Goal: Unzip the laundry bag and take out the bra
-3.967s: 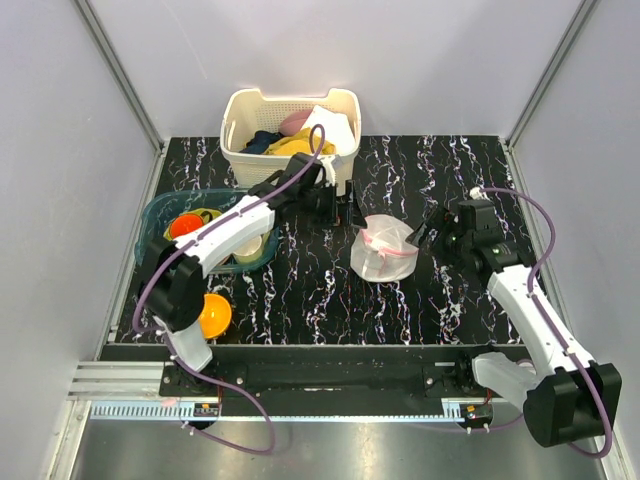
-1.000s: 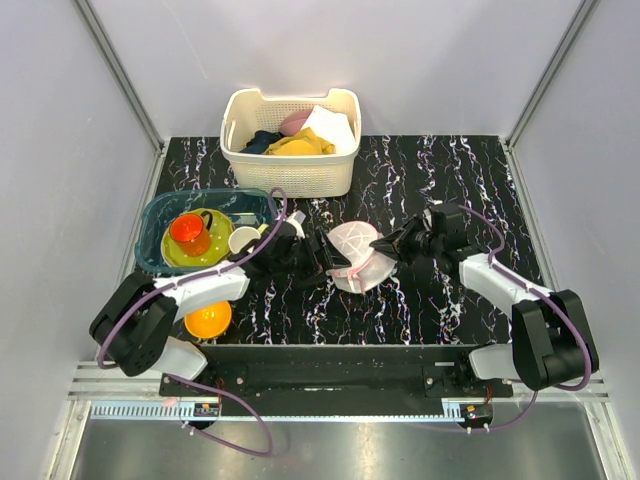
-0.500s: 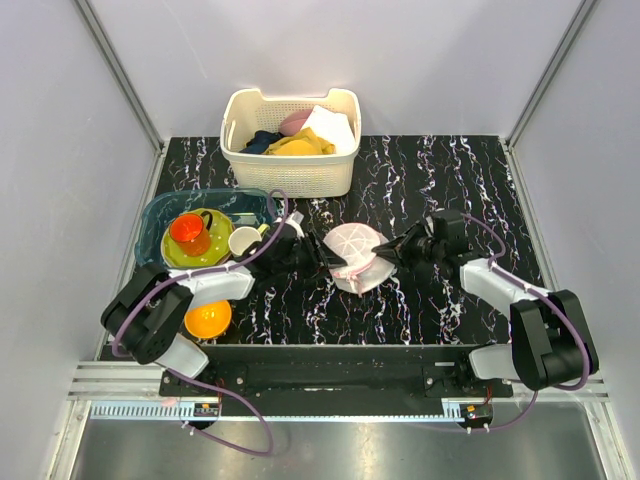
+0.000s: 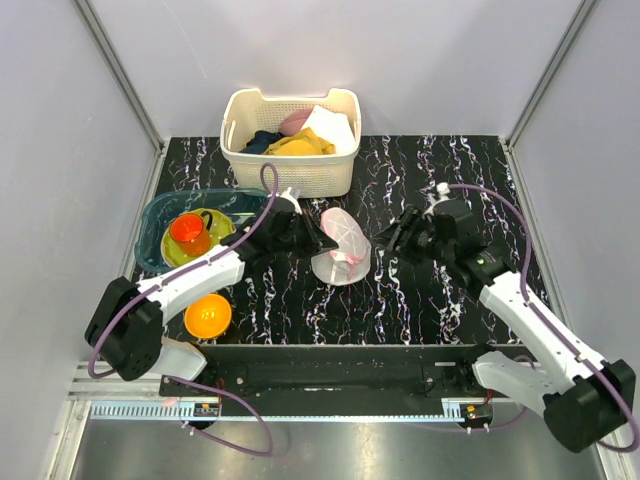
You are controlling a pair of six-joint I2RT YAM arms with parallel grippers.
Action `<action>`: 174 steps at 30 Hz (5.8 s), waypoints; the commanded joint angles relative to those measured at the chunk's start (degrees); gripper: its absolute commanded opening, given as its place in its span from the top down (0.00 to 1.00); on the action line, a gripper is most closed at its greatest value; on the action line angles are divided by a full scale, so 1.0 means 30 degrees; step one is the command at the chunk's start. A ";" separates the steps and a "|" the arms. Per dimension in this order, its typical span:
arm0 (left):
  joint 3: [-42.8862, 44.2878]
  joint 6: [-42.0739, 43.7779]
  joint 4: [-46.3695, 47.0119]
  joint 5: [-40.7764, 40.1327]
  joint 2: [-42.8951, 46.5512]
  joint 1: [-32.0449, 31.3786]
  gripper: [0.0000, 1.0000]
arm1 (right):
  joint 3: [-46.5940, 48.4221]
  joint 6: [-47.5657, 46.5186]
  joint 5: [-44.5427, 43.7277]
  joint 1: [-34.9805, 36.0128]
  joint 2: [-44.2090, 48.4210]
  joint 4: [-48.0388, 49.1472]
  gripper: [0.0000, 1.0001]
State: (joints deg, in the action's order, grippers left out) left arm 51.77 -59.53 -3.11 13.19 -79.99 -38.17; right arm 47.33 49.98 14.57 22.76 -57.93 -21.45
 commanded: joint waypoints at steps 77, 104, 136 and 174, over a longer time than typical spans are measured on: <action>0.3043 0.3992 -0.1861 0.2077 -0.2484 0.1592 1.00 | -0.0339 -0.2948 -0.3596 0.4336 -0.3953 -0.0670 1.00; 0.2050 0.0801 -0.3740 0.0965 0.0504 -0.0283 0.04 | 0.0834 -0.1482 -0.2923 0.4365 -0.4800 0.0822 1.00; 0.8192 0.3141 -0.3708 0.0057 -0.4330 0.0449 1.00 | 0.0539 -0.2570 -0.3216 0.4128 -0.1607 -0.1960 1.00; 0.7265 0.2440 -0.2710 0.3484 -0.5770 -0.1602 0.64 | 0.0805 -0.1658 -0.3301 0.4980 -0.2633 -0.0758 1.00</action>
State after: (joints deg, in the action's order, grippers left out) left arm 70.22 -51.46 -13.91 21.85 -96.71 -42.54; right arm 50.02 44.80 5.02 37.36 -67.53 -24.75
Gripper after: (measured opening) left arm 0.525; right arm 0.014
